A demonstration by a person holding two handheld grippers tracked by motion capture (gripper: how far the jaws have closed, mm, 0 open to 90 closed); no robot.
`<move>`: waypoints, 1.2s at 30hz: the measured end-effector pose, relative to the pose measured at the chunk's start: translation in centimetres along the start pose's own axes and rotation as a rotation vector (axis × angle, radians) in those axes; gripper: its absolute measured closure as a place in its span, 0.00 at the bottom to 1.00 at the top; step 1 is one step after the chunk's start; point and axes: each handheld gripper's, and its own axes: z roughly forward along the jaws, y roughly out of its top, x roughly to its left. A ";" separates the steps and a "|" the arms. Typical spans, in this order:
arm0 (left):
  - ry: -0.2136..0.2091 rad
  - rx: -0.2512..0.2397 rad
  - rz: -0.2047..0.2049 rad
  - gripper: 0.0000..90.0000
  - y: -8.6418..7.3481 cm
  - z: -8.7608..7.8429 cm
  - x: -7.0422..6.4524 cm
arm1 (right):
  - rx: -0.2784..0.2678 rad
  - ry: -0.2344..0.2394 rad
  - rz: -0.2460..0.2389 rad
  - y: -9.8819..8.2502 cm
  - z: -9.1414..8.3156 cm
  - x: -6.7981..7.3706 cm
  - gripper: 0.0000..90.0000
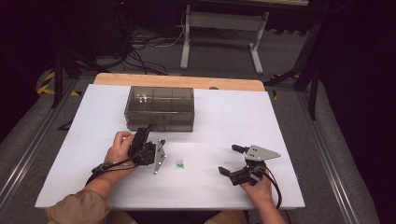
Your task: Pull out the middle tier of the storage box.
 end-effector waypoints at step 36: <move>-0.466 -0.256 -0.703 0.29 -3.9 -0.5 6.2 | 0.002 0.002 0.002 0.0 0.0 0.0 0.00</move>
